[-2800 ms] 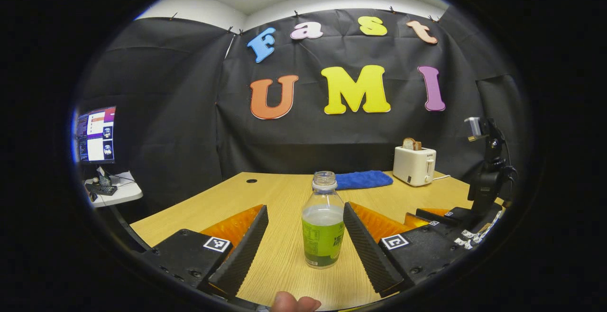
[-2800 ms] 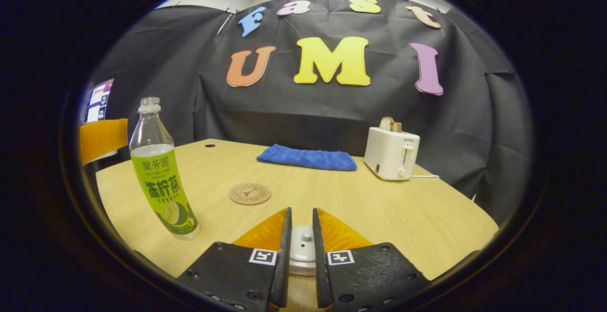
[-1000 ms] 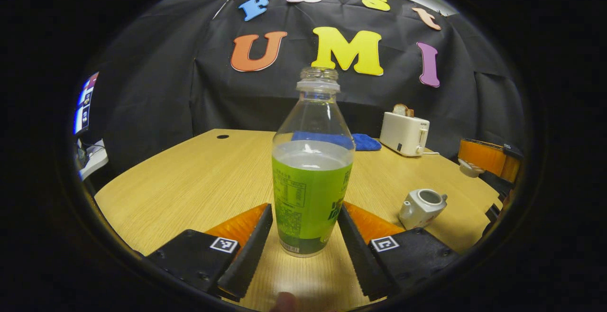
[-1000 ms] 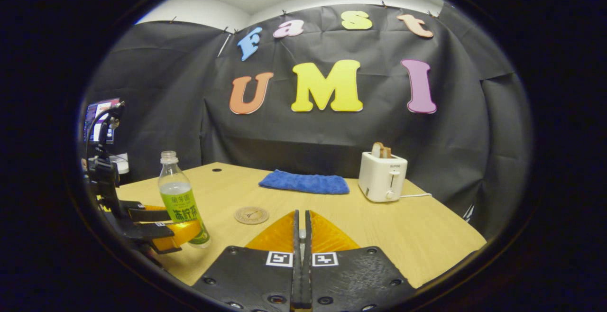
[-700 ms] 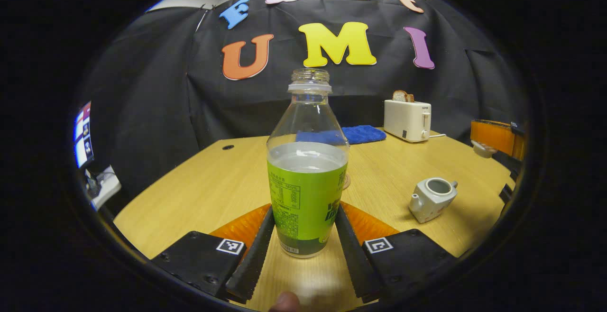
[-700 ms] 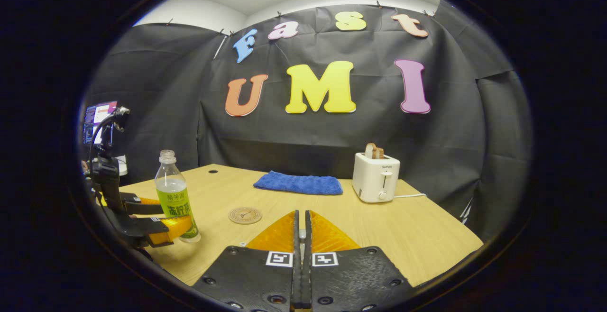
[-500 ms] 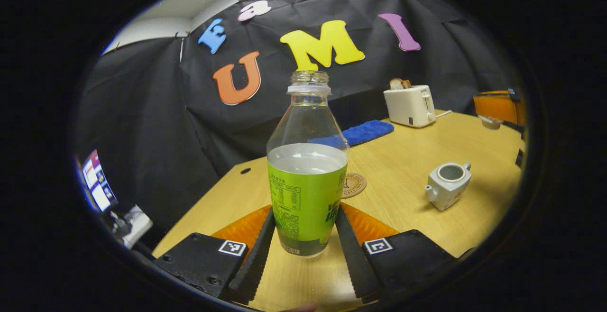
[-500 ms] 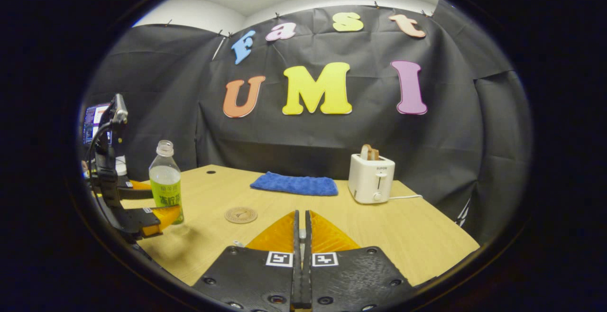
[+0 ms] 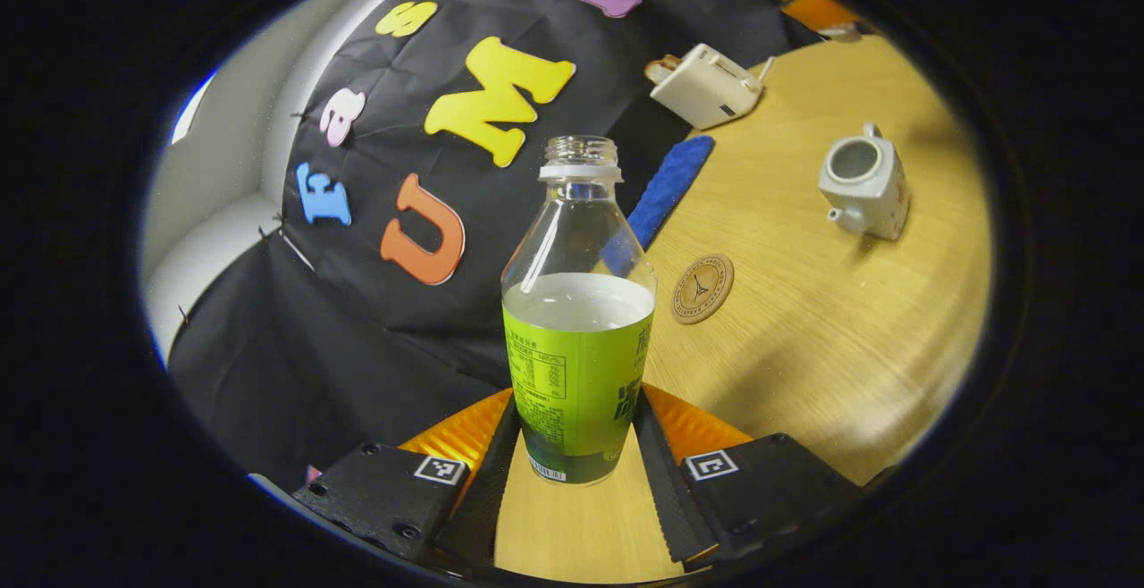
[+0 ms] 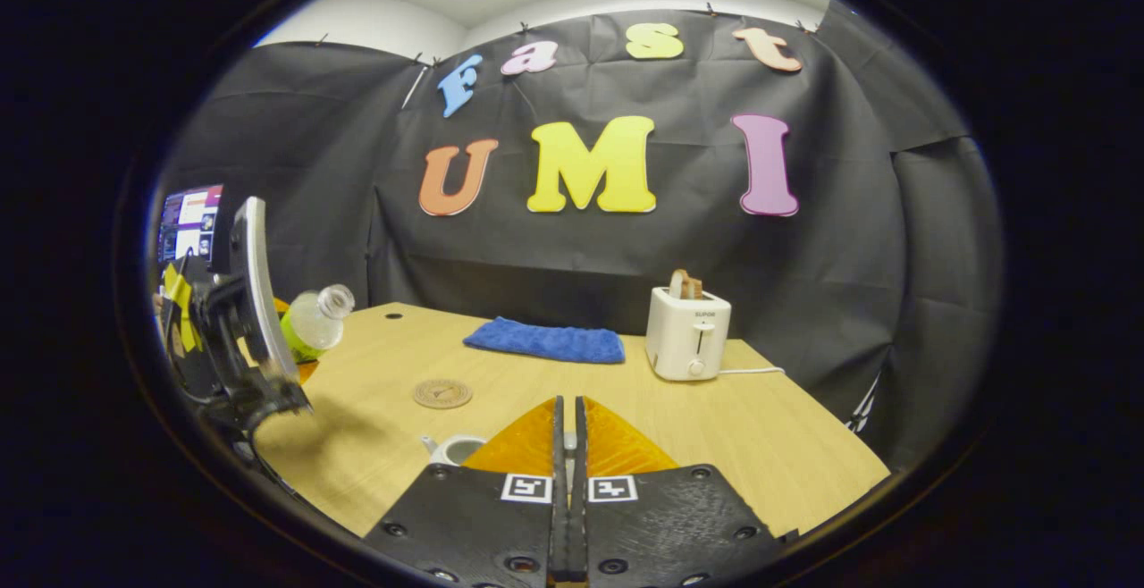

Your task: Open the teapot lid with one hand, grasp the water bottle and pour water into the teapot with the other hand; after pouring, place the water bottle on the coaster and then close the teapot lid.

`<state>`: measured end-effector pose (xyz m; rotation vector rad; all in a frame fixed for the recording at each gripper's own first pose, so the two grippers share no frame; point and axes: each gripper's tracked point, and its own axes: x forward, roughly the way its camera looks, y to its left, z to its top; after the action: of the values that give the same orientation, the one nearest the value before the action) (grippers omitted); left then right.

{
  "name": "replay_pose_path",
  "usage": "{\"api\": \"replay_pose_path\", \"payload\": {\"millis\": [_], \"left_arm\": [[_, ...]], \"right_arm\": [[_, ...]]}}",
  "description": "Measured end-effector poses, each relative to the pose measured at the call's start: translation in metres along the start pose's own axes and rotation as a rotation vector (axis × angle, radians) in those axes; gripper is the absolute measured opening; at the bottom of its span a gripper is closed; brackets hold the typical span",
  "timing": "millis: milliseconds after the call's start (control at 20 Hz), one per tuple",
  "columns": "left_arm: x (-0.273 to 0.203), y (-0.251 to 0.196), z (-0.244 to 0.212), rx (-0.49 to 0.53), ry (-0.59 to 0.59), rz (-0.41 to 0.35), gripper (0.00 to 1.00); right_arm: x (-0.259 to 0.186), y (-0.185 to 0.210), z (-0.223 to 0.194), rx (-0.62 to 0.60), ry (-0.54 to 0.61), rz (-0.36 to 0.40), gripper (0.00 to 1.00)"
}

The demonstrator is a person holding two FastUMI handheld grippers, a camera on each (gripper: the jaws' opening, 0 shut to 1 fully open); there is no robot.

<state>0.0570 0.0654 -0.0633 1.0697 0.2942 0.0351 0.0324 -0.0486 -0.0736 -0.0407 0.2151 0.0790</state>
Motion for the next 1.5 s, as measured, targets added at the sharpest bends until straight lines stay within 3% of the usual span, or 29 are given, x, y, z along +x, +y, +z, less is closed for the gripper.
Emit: {"api": "replay_pose_path", "payload": {"millis": [300, 1100, 1500], "left_arm": [[0.003, 0.001, 0.025, 0.273, -0.034, 0.033, 0.74], [0.007, -0.027, 0.074, 0.661, -0.069, 0.005, 0.74], [0.009, -0.021, 0.094, 0.809, -0.074, 0.049, 0.74]], "right_arm": [[-0.004, -0.014, -0.008, 0.0, 0.007, -0.011, 0.0], [-0.011, -0.041, -0.024, 0.026, 0.022, -0.021, 0.0], [-0.012, -0.05, -0.027, 0.037, 0.025, -0.03, 0.0]]}}
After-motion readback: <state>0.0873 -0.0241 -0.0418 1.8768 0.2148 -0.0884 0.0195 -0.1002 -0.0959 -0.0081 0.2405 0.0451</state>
